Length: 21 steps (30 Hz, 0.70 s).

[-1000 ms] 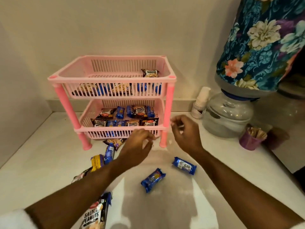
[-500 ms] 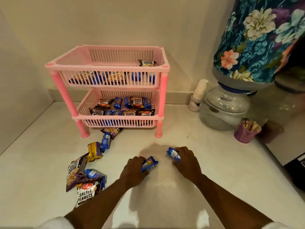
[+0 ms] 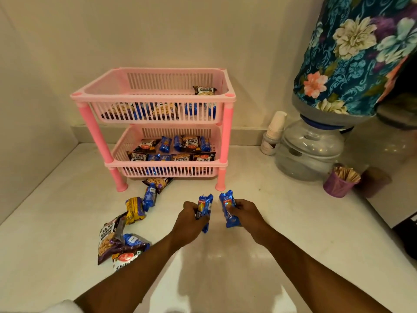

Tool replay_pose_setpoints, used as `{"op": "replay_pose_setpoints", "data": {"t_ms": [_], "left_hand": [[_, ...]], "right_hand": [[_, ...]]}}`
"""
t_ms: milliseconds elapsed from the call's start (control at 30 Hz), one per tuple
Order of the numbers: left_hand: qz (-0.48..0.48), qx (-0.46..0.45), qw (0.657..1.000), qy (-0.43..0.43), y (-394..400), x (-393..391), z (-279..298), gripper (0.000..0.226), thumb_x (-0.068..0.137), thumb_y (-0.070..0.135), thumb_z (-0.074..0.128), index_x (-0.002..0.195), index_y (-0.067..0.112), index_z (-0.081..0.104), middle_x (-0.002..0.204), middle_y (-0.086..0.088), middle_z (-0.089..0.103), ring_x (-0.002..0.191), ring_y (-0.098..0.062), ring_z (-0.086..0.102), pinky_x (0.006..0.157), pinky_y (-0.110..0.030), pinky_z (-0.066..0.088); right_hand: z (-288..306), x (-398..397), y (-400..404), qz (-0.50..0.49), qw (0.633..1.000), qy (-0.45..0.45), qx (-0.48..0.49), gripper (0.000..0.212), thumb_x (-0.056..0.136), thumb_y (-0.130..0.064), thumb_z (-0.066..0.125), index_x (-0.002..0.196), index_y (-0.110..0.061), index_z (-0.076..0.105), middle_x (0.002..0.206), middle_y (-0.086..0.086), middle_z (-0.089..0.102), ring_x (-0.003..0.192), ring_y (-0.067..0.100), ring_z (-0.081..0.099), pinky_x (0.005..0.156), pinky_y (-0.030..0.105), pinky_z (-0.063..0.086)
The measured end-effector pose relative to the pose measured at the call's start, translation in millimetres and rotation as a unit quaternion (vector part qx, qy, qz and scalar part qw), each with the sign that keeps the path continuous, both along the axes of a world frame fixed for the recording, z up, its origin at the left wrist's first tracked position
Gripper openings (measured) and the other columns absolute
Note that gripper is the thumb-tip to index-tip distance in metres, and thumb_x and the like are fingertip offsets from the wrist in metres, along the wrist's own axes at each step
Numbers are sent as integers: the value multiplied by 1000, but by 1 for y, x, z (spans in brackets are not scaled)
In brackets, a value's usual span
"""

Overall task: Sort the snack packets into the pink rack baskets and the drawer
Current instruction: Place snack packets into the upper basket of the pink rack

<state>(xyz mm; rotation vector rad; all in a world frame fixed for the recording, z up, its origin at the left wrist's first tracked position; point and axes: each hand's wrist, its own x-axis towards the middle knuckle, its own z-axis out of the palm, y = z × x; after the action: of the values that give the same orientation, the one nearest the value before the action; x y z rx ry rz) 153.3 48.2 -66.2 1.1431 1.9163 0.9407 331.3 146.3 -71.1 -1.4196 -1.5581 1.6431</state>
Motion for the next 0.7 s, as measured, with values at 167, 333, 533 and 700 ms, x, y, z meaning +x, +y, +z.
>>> {"op": "replay_pose_setpoints", "data": {"t_ms": [167,333,533,700], "left_hand": [[-26,109,993,-27,12,-20,60,60,91,20,65,132,32,24,94,14,61,75,2,68,63,-23,59],[-102,240,965,-10,16,-44,130,63,90,17,67,136,46,33,110,25,60,95,4,65,77,-20,56],[-105,312,943,49,28,-86,221,51,90,24,68,133,40,45,115,25,56,95,3,62,82,-27,56],[-109,336,930,103,49,-123,285,58,88,25,72,135,43,43,124,8,53,98,-10,63,75,-22,55]], "right_hand": [[59,-24,2,-1,996,92,9,21,99,-15,62,118,-9,68,104,12,78,89,26,74,87,42,59],[133,-50,-2,-8,975,168,147,25,90,-25,74,114,-17,72,108,6,76,99,23,75,79,35,62],[225,-95,6,-30,946,240,214,27,87,-24,78,111,-14,72,103,6,79,94,23,77,79,38,63],[293,-132,35,-41,941,244,232,34,87,-28,78,115,-10,70,101,8,79,92,27,77,83,44,62]]}}
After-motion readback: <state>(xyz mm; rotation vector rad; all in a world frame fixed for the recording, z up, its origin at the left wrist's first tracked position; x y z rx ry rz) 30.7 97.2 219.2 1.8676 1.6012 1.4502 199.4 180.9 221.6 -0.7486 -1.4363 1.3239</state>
